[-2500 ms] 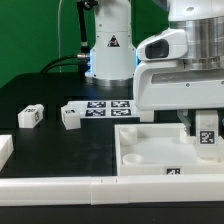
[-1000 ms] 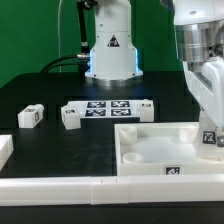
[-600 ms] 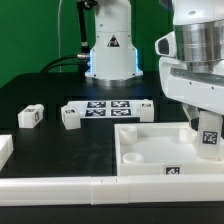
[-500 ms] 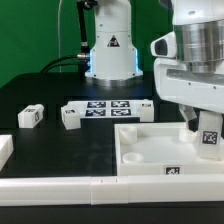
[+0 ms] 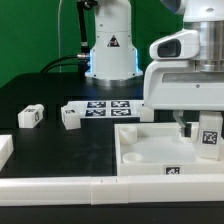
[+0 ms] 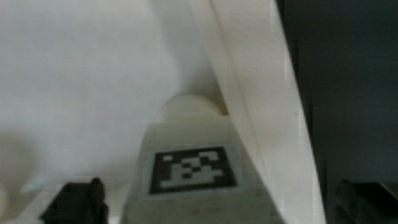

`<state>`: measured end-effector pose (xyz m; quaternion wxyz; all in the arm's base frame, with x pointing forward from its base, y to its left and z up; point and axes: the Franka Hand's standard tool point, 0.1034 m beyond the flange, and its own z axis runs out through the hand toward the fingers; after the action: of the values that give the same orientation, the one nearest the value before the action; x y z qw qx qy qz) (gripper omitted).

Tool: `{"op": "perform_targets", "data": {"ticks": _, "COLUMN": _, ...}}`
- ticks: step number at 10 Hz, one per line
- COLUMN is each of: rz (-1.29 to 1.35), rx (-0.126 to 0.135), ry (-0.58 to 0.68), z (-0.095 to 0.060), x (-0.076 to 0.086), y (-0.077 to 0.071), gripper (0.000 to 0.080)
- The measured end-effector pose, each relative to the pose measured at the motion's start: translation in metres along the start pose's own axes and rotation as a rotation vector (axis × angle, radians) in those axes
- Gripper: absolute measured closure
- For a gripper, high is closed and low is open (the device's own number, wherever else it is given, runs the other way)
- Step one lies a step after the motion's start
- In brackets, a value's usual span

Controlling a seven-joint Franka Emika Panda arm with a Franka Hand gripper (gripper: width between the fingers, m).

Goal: Assemble one leg

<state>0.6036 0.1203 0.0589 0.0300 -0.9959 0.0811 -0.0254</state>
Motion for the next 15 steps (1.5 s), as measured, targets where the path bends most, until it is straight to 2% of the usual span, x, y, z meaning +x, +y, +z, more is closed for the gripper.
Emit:
{"op": "perform_targets", "data": {"ticks": 2, "rz": 0.002, "rx": 0.0, "ry": 0.0, "z": 0.0002, "x": -0.0004, "y": -0.0006, "gripper": 0.0151}}
{"op": "perform_targets", "data": {"ticks": 4, "rz": 0.012, "rx": 0.001, "ry": -0.001, "z": 0.0003, "x": -0.0005, "y": -0.0006, "gripper": 0.0406}}
{"op": "perform_targets", "data": {"ticks": 5, "rz": 0.035, "rx": -0.002, "ry": 0.0, "z": 0.0004, "x": -0.0003, "y": 0.0012, "gripper": 0.0406}}
{"op": "perform_targets", "data": {"ticks": 6, "rz": 0.036, "rx": -0.001, "ry": 0.0, "z": 0.0005, "x": -0.0001, "y": 0.0017, "gripper": 0.053}}
{"op": "perform_targets", "data": {"ticks": 7, "rz": 0.068, "rx": 0.0, "ry": 0.001, "z": 0.0006, "x": -0.0006, "y": 0.0006, "gripper": 0.053}}
{"op": "perform_targets", "data": {"ticks": 12, "rz": 0.769, "rx": -0.019, "ry": 0.025, "z": 0.0013, "x": -0.0013, "y": 0.0015, "gripper": 0.053}}
{"op": "perform_targets", "data": {"ticks": 15, "rz": 1.171, "rx": -0.008, "ry": 0.024, "z": 0.0023, "x": -0.0012, "y": 0.003, "gripper": 0.0528}}
